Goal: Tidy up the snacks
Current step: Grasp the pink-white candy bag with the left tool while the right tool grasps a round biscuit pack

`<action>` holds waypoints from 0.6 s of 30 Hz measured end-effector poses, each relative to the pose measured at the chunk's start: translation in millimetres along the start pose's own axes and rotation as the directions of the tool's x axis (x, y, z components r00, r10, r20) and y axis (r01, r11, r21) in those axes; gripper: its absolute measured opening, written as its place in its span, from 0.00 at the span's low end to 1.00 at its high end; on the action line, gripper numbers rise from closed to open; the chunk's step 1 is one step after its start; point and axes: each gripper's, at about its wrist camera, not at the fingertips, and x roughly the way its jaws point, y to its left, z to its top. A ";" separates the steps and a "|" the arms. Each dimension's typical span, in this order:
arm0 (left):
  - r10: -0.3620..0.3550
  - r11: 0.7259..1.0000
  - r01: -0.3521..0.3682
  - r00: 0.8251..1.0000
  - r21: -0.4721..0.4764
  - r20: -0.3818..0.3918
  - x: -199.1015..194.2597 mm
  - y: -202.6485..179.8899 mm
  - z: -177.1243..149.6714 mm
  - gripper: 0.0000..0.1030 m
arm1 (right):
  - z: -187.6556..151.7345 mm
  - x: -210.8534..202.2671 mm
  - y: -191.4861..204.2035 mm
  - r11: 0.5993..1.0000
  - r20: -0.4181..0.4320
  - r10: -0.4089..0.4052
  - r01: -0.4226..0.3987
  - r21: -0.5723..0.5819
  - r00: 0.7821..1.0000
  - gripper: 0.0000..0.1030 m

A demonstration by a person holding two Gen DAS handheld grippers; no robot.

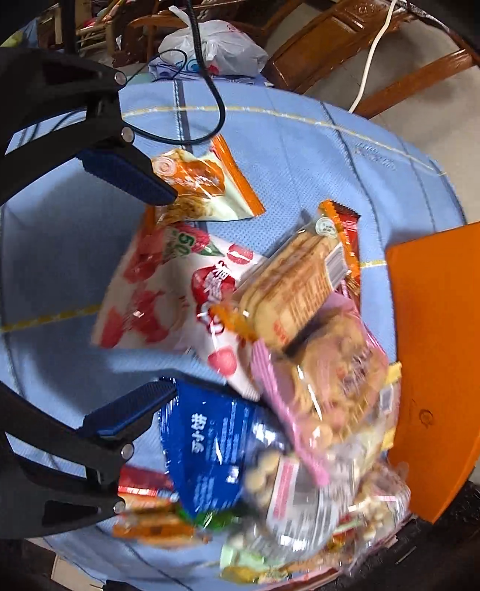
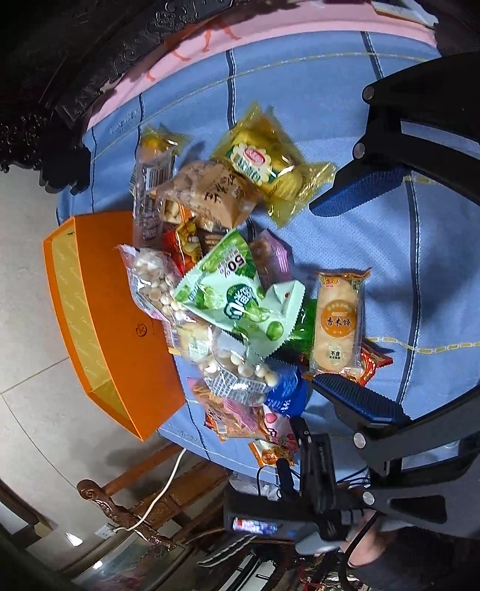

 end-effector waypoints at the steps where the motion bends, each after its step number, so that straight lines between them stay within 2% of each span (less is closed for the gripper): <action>1: 0.013 1.000 -0.013 1.000 -0.010 -0.015 5.3 3.4 2.0 0.91 | -0.5 -1.6 -1.7 1.000 0.002 -0.009 0.008 0.002 1.000 0.85; 3: 0.018 1.000 -0.019 1.000 -0.022 -0.023 10.3 6.4 3.8 0.93 | -1.2 -2.7 -5.6 1.000 0.003 -0.019 0.019 0.007 1.000 0.85; 6: 0.049 0.999 -0.049 0.999 0.012 -0.006 16.9 7.1 2.3 0.96 | -1.1 1.1 -10.6 0.999 -0.013 -0.025 0.025 0.030 1.000 0.85; 9: 0.040 0.998 -0.041 0.999 0.039 0.021 19.0 11.3 3.4 0.94 | -0.3 6.4 -8.8 0.999 -0.028 -0.022 0.023 0.034 0.999 0.85; 10: 0.038 0.998 -0.039 0.999 0.049 0.027 18.3 10.4 3.0 0.89 | 0.3 8.5 -6.5 0.999 -0.033 -0.019 0.020 0.029 0.999 0.85; 12: -0.030 0.997 0.027 0.999 0.078 0.034 12.9 6.3 0.3 0.63 | 2.0 13.0 -0.5 1.000 -0.044 -0.015 0.015 0.015 0.999 0.85; 13: -0.079 0.993 0.077 0.997 0.087 0.024 10.2 2.5 3.3 0.42 | 2.7 14.9 2.1 1.000 -0.048 -0.015 0.015 0.008 0.999 0.85; 14: -0.063 0.993 0.060 0.998 0.106 0.030 6.8 -2.1 4.8 0.36 | 2.8 16.0 4.2 1.000 -0.051 -0.015 0.015 0.004 0.999 0.85; 16: -0.055 0.991 0.051 0.998 0.123 0.025 4.4 -6.6 6.3 0.32 | 4.2 19.7 7.1 1.000 -0.061 -0.013 0.014 0.003 0.998 0.85; 18: -0.106 0.991 0.105 0.994 0.084 0.014 -2.3 -3.6 5.5 0.30 | 4.9 23.1 6.0 1.000 -0.072 -0.009 0.010 0.011 0.997 0.85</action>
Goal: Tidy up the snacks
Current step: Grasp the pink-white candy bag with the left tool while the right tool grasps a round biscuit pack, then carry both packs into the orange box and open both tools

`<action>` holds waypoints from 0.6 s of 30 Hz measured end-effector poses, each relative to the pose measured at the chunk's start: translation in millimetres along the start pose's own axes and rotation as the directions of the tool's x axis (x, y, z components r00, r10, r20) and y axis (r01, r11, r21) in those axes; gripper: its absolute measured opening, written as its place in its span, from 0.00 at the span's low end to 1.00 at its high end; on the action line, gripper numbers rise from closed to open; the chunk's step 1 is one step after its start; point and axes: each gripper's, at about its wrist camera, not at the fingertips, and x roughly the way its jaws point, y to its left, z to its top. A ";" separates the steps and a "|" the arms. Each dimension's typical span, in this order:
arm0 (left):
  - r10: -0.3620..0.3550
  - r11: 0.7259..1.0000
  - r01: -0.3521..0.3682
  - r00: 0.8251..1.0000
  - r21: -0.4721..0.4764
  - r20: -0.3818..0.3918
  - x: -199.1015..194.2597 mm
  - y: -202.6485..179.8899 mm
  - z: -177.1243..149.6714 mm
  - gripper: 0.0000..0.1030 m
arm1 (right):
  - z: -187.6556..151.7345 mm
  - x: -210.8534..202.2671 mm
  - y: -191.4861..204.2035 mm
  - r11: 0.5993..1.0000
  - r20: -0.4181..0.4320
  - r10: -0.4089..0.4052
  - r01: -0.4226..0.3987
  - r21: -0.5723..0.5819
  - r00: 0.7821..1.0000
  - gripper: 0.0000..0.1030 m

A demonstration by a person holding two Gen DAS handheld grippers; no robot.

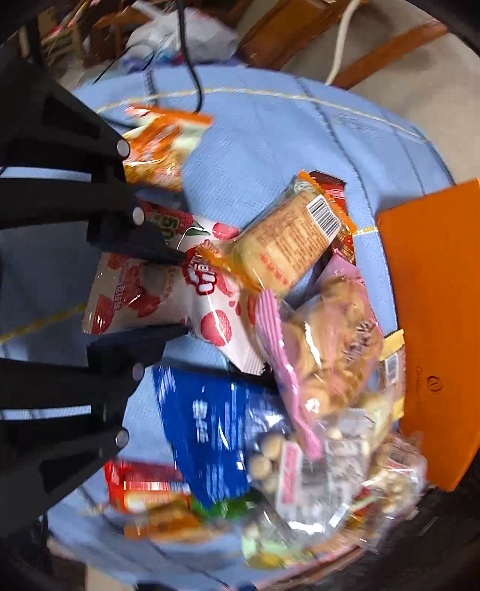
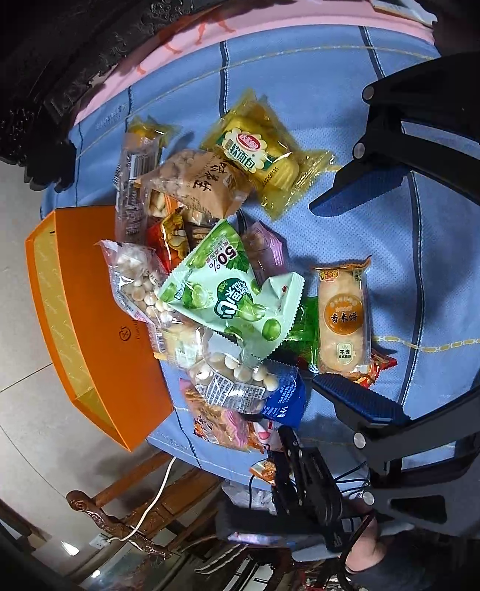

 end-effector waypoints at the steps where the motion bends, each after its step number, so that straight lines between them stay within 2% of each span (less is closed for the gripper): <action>1: -0.031 0.999 0.032 0.999 -0.019 0.007 -4.8 1.6 0.1 0.29 | -0.2 2.4 -1.0 1.000 -0.009 -0.003 0.003 -0.001 1.000 0.85; 4: -0.077 0.996 0.078 0.996 -0.032 0.034 -22.7 4.7 -5.9 0.28 | -5.4 13.1 -1.2 0.999 -0.056 -0.017 0.015 -0.029 0.998 0.85; 9: -0.173 0.981 0.177 0.983 -0.078 0.056 -46.5 10.6 -15.9 0.28 | -17.2 28.8 21.8 0.991 -0.106 0.009 -0.023 -0.133 0.994 0.85; 13: -0.184 0.980 0.187 0.982 -0.074 0.046 -50.1 -0.5 -31.6 0.28 | -22.6 47.0 42.8 0.972 -0.142 -0.015 -0.019 -0.234 0.990 0.85; 18: -0.193 0.977 0.195 0.981 -0.089 0.029 -41.9 -1.8 -41.2 0.28 | -23.2 62.6 48.9 0.962 -0.143 -0.058 0.017 -0.272 0.988 0.87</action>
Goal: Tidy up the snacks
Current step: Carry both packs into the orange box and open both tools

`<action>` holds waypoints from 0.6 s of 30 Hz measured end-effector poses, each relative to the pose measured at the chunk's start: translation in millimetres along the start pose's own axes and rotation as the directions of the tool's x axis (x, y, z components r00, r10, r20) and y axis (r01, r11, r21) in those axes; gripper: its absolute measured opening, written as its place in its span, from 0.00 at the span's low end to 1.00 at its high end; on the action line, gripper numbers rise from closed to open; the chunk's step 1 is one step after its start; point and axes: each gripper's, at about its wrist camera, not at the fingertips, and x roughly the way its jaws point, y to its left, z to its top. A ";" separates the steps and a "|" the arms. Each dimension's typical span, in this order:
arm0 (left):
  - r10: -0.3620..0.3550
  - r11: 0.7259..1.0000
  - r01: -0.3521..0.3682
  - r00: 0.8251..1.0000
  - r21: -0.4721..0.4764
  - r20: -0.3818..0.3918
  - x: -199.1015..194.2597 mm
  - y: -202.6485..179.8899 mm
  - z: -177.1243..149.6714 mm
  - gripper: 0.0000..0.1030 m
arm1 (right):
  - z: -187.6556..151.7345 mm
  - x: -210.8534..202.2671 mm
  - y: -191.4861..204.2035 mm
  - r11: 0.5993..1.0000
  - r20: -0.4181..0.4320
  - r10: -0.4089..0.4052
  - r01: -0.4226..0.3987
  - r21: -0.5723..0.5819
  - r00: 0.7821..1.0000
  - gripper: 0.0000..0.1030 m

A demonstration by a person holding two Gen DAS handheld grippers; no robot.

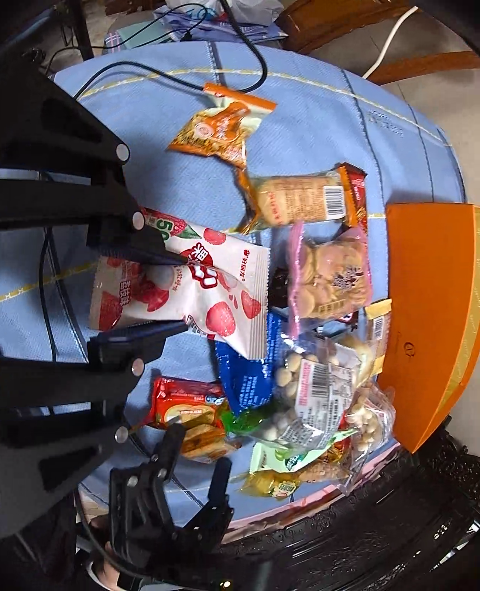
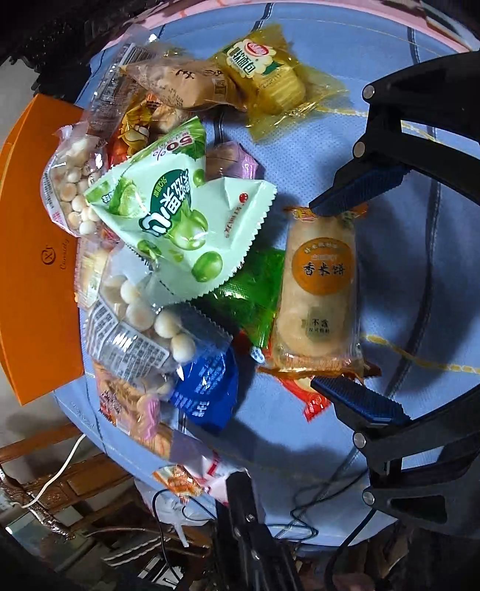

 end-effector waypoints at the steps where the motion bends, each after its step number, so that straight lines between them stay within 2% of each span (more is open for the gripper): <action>1: 0.002 1.000 -0.002 1.000 -0.001 -0.002 0.2 -2.1 -1.3 0.28 | 0.1 1.0 0.3 1.000 -0.001 0.001 -0.001 -0.005 1.000 0.87; 5: 0.003 1.000 -0.003 1.000 -0.002 -0.009 1.9 -4.2 -0.8 0.28 | -3.1 7.2 -6.1 1.000 -0.023 0.011 -0.011 0.013 1.000 0.88; 9: 0.000 1.000 0.000 1.000 0.002 -0.011 2.6 -5.4 -0.8 0.28 | -4.0 -1.2 -17.9 0.996 -0.017 0.062 -0.061 0.062 0.998 0.75; 14: 0.000 1.000 0.000 1.000 0.007 -0.012 2.8 -6.1 -0.8 0.28 | -8.2 -18.6 -23.3 0.991 0.024 0.091 -0.093 0.093 0.996 0.73; 18: -0.004 1.000 0.004 1.000 0.019 0.008 -5.4 -8.3 1.5 0.28 | -6.1 -34.0 -21.7 0.992 0.056 0.099 -0.104 0.075 0.993 0.73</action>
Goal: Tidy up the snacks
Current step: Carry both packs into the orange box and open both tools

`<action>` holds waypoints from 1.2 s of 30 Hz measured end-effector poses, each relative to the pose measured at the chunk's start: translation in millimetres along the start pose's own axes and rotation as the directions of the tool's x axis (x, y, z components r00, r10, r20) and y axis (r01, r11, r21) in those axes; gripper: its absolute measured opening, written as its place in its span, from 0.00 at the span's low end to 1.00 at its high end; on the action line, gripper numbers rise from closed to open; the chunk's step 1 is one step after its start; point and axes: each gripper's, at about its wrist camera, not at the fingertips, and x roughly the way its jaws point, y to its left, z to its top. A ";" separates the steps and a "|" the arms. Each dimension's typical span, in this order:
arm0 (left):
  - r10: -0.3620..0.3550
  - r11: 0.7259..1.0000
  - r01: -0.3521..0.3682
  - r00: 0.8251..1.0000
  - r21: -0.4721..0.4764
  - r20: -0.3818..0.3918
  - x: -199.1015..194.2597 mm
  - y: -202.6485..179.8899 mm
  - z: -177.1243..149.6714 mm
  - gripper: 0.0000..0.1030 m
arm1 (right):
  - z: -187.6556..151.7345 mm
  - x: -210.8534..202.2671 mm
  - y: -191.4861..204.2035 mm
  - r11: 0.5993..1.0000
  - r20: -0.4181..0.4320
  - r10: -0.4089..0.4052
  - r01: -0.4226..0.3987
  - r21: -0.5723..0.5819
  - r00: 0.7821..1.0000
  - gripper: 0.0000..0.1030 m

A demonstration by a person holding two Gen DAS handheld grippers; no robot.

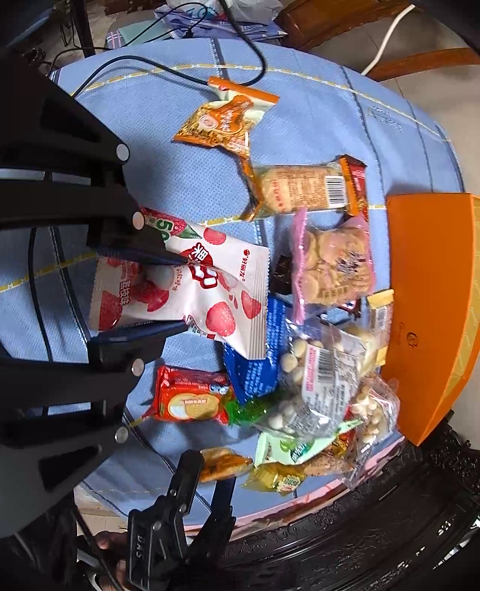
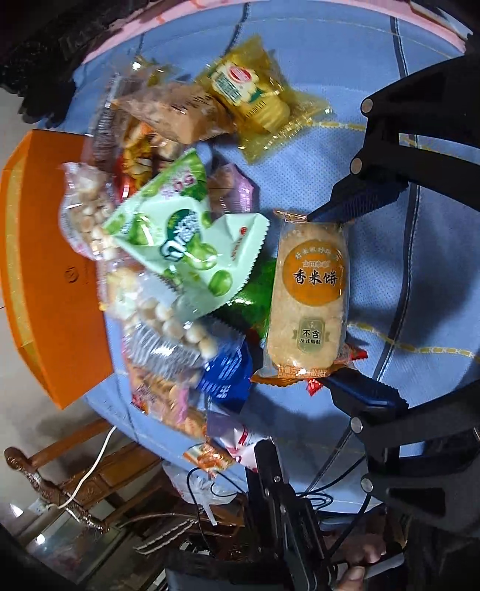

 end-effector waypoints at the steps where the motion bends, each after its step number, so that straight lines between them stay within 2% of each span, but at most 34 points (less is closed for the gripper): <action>1: -0.003 1.000 0.003 1.000 0.003 0.009 -4.1 -1.0 1.0 0.28 | 0.7 -4.0 0.2 1.000 0.008 0.006 -0.006 -0.001 1.000 0.73; 6: -0.016 0.999 0.013 0.997 0.036 0.075 -32.2 -8.8 9.3 0.28 | 11.4 -33.9 3.2 0.999 0.083 0.027 -0.025 -0.020 0.996 0.73; 11: -0.032 0.999 0.028 0.990 0.033 0.137 -54.8 -14.0 26.8 0.28 | 34.7 -57.4 8.3 0.999 0.156 0.038 -0.033 -0.033 0.987 0.73; 16: -0.020 0.999 0.012 0.984 0.048 0.178 -68.1 -19.9 49.0 0.28 | 65.2 -78.8 4.3 0.999 0.231 0.035 -0.026 -0.041 0.972 0.73; 27: 0.014 0.999 -0.025 0.962 0.037 0.272 -85.7 -25.0 128.3 0.28 | 144.4 -99.1 -12.0 0.999 0.344 0.001 0.018 -0.051 0.939 0.74; 32: 0.046 0.999 -0.051 0.956 0.009 0.290 -74.9 -22.3 180.4 0.28 | 188.0 -94.0 -23.6 0.997 0.377 -0.048 0.066 -0.036 0.925 0.74; 36: 0.065 0.998 -0.064 0.959 -0.013 0.276 -58.8 -19.9 223.4 0.28 | 224.3 -75.6 -32.9 0.995 0.369 -0.086 0.101 -0.022 0.925 0.74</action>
